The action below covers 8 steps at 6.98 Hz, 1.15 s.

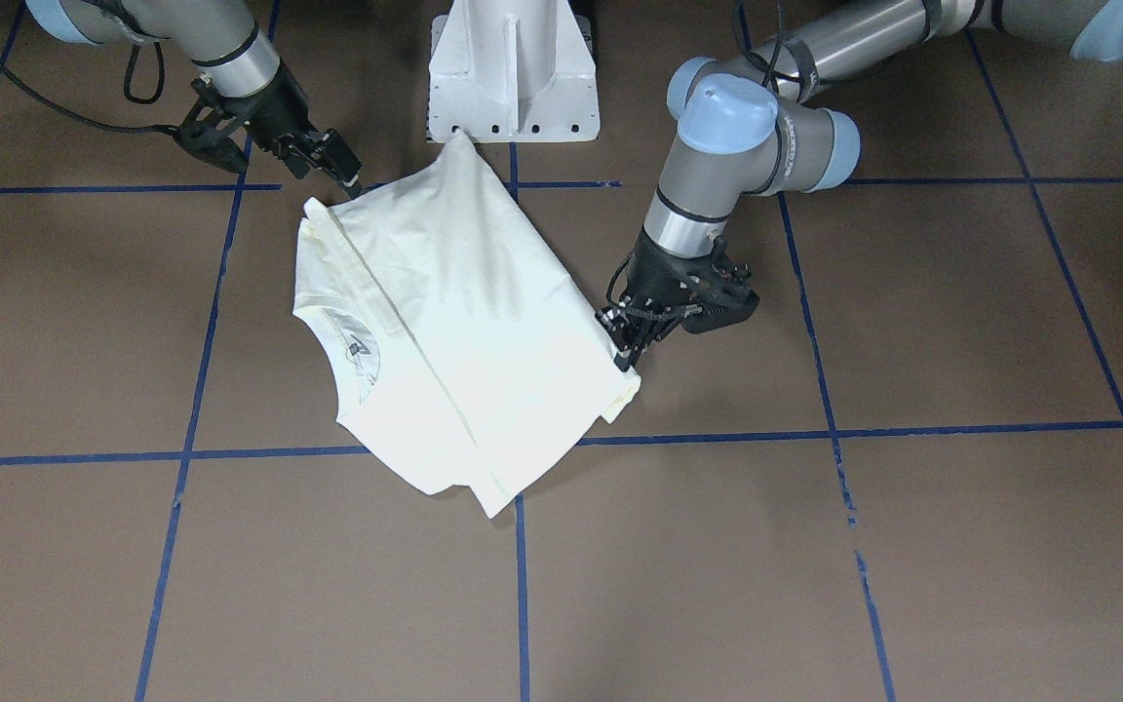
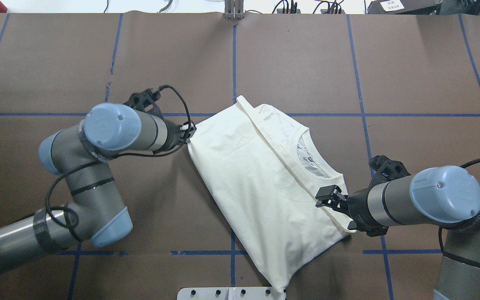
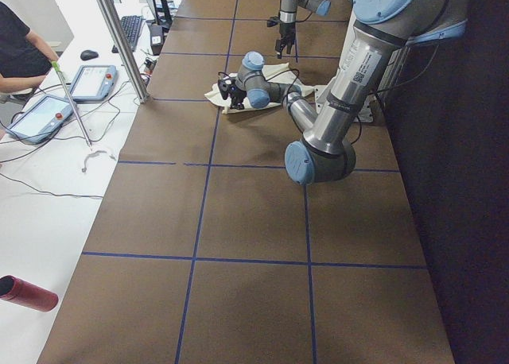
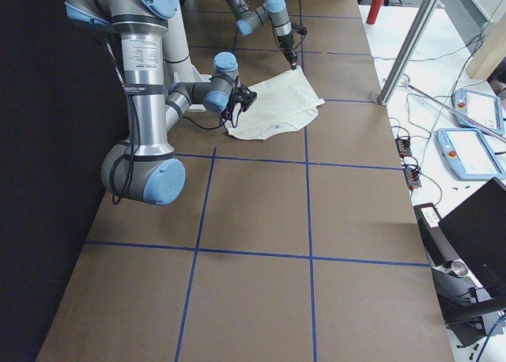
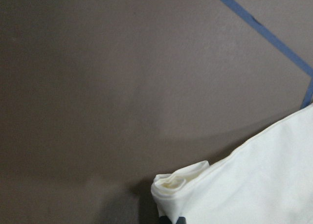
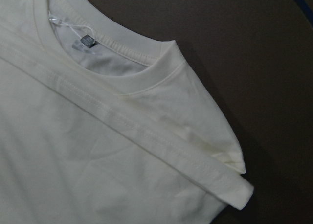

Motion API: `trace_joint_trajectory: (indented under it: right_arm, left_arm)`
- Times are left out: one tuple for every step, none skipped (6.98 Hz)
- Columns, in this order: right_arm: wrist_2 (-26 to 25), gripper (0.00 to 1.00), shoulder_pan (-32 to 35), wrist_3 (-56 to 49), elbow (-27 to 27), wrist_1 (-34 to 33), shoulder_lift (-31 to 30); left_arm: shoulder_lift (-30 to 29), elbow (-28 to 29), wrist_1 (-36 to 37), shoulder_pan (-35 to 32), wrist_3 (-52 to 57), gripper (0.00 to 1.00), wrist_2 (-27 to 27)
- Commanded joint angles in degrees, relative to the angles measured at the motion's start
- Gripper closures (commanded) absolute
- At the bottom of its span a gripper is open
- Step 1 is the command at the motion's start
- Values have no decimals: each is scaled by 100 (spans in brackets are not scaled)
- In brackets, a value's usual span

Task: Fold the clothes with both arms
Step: 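Grasp the folded shirt with both grippers at its two sides, then rotate the shirt upright with both grippers, collar farther from the robot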

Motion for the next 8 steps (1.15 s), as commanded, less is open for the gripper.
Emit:
trace_joint_trajectory:
  right_arm:
    - [-710, 0, -80, 14, -207, -14, 357]
    - [-766, 0, -98, -12, -443, -5, 497]
    - [-766, 0, -98, 14, -645, -57, 864]
    - [-775, 0, -98, 5, -647, -58, 919]
    - [-801, 0, -212, -82, -665, -75, 964]
    - [-810, 0, -265, -387, -847, -93, 1034]
    - [-775, 0, -300, -1530, -1189, -198, 1313]
    - [-784, 0, -327, -2385, -1323, -625, 1481]
  left_arm:
    - [-1469, 2559, -1270, -553, 292, 100, 4]
    - [-1553, 2736, -1433, -571, 319, 100, 4]
    - [-1580, 2930, -1461, -589, 659, 100, 13]
    - [-1581, 2879, -1444, -589, 767, 54, -5]
    - [-1424, 2296, -1304, -615, 733, 50, -57]
    - [-718, 1020, -981, -607, 706, 50, -301]
    - [81, -116, -943, -589, 706, 50, -669]
    - [307, -449, -934, -615, 715, 50, -777]
